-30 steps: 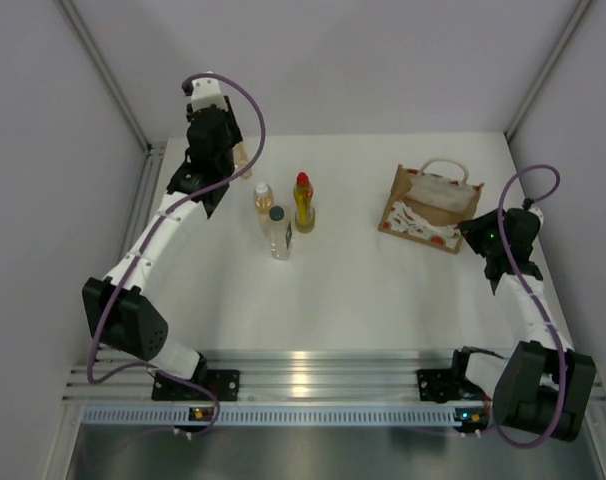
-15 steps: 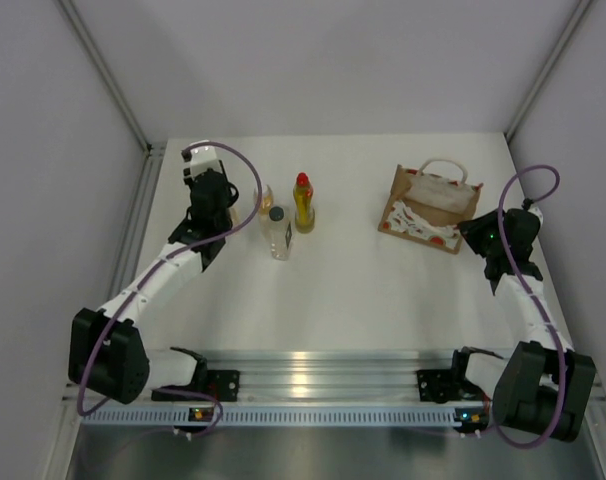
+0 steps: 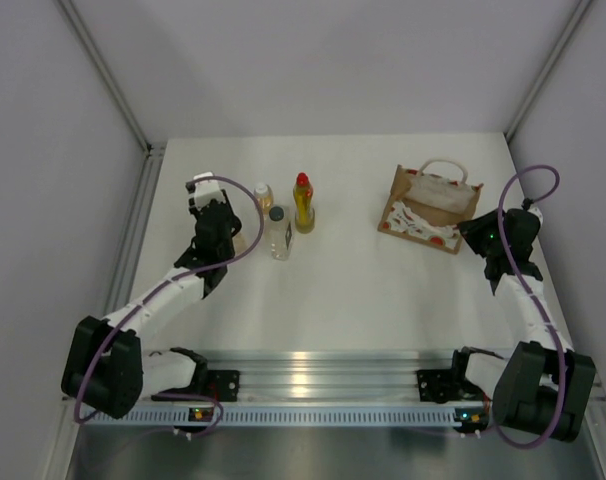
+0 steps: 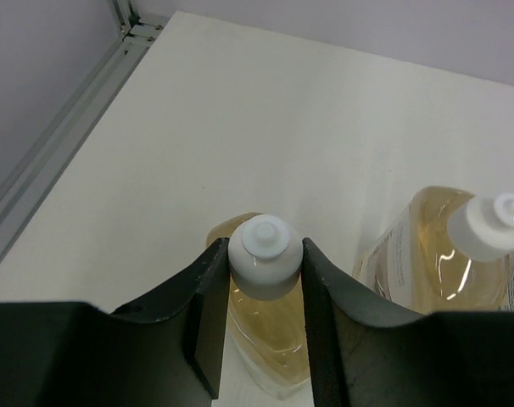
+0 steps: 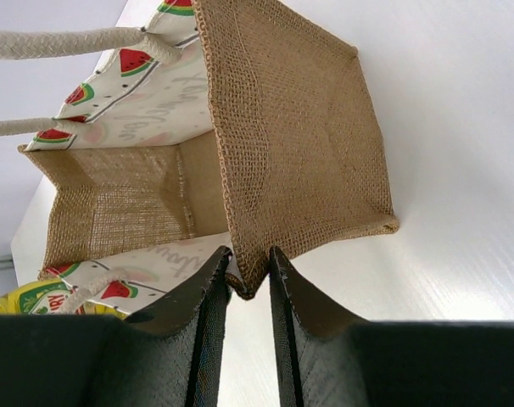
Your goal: Take the personal care products out of the canvas bag
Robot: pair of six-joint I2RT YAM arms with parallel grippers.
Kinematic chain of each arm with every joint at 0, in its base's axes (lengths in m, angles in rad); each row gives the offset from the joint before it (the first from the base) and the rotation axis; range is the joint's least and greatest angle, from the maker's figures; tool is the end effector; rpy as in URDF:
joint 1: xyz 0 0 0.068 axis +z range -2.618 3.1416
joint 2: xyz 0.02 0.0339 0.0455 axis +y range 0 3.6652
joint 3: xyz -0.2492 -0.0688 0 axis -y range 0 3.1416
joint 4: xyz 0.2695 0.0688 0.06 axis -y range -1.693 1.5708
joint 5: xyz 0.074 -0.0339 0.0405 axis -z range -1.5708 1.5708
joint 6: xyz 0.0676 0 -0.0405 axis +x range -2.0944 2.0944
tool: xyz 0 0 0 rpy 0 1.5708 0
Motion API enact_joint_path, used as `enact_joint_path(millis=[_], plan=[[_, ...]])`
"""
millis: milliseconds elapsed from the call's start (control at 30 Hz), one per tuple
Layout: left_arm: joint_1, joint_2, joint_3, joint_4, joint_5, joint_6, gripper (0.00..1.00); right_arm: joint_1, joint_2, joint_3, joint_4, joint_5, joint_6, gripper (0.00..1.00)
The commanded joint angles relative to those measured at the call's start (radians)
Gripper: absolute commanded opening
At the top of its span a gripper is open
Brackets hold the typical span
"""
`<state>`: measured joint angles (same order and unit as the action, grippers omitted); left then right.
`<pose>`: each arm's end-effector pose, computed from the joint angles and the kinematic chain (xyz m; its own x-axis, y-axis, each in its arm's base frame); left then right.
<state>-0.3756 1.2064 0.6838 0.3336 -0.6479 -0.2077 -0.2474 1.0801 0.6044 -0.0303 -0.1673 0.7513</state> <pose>0.3129 -0.0795 0.2398 -0.1176 -0.1304 -0.9845 -0.2894 0.9528 -0.0916 0.2865 -0.0608 0.1950 -0.2750 0.7637 -0.5841 0.3940 0.6437 0.6560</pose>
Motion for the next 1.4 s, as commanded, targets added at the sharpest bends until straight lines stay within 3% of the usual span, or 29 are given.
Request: enact_joint_path(millis=[0, 200, 600, 700, 833, 900, 1000, 1033, 1167, 1367], plan=[[-0.037, -0.048, 0.003, 0.251, -0.012, -0.025, 0.00, -0.010, -0.008, 0.015, -0.022, -0.017, -0.021, 0.24], [-0.134, -0.010, -0.013, 0.272, -0.097, 0.040, 0.00, -0.012, -0.011, 0.015, -0.017, -0.028, -0.018, 0.24], [-0.148, 0.062, 0.022, 0.154, -0.145, -0.016, 0.00, -0.010, -0.026, 0.014, -0.019, -0.043, -0.017, 0.24], [-0.151, 0.062, 0.022, 0.136, -0.144, -0.016, 0.21, -0.012, -0.034, 0.015, -0.019, -0.043, -0.017, 0.25], [-0.151, 0.050, 0.028, 0.117, -0.136, -0.018, 0.60, -0.010, -0.042, 0.017, -0.020, -0.044, -0.015, 0.29], [-0.152, 0.042, 0.037, 0.093, -0.139, -0.021, 0.68, -0.010, -0.043, 0.020, -0.020, -0.044, -0.013, 0.30], [-0.152, 0.019, 0.056, 0.053, -0.137, -0.032, 0.84, -0.010, -0.042, 0.026, -0.020, -0.051, -0.010, 0.38], [-0.152, 0.012, 0.060, 0.039, -0.136, -0.036, 0.98, -0.010, -0.042, 0.029, -0.019, -0.054, -0.010, 0.45], [-0.152, -0.025, 0.133, -0.068, -0.113, -0.064, 0.98, -0.012, -0.043, 0.047, -0.026, -0.057, -0.009, 0.59], [-0.152, -0.062, 0.337, -0.457, -0.104, -0.258, 0.98, -0.012, -0.065, 0.093, -0.049, -0.058, -0.017, 0.76]])
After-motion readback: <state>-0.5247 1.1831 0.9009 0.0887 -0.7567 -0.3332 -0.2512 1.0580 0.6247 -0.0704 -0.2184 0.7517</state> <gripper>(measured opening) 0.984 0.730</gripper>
